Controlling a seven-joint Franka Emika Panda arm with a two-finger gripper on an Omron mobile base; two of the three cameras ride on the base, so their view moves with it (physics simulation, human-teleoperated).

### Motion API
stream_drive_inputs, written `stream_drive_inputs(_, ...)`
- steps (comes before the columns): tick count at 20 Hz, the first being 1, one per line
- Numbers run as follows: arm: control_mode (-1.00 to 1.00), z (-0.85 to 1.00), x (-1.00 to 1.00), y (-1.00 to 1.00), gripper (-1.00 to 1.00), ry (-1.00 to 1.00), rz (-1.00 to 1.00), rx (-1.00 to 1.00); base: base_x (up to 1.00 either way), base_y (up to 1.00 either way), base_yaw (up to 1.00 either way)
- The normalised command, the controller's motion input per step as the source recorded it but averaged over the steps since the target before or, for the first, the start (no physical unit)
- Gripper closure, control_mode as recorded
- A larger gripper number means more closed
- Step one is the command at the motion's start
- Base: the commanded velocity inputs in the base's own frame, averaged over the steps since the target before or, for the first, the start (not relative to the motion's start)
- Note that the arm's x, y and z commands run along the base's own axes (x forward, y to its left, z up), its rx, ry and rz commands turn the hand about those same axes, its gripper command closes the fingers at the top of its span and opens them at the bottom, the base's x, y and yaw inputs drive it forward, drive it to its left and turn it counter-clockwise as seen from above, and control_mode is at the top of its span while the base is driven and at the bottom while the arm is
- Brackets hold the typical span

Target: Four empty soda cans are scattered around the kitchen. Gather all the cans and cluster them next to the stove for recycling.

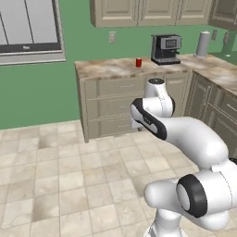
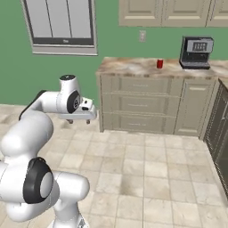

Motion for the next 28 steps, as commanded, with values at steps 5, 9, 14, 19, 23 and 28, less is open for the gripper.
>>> stream_drive_inputs(5, 1.00, 0.00, 0.00, 0.00, -1.00, 0.00, 0.00, 0.00, 0.59, -0.43, -0.14)
stream_drive_inputs(9, 1.00, 0.00, 0.00, 0.00, -1.00, 0.00, 0.00, 0.00, 0.56, -0.44, -0.12)
stream_drive_inputs(14, 1.00, 0.00, 0.00, 0.00, -1.00, 0.00, 0.00, 0.00, 0.57, -0.39, -0.11)
stream_drive_inputs(19, 1.00, 0.00, 0.00, 0.00, -1.00, 0.00, 0.00, 0.00, 0.62, -0.19, -0.10)
stream_drive_inputs(23, 1.00, 0.00, 0.00, 0.00, -1.00, 0.00, 0.00, 0.00, 0.68, -0.12, -0.06)
stream_drive_inputs(28, 1.00, 0.00, 0.00, 0.00, -1.00, 0.00, 0.00, 0.00, 0.85, -0.08, -0.01)
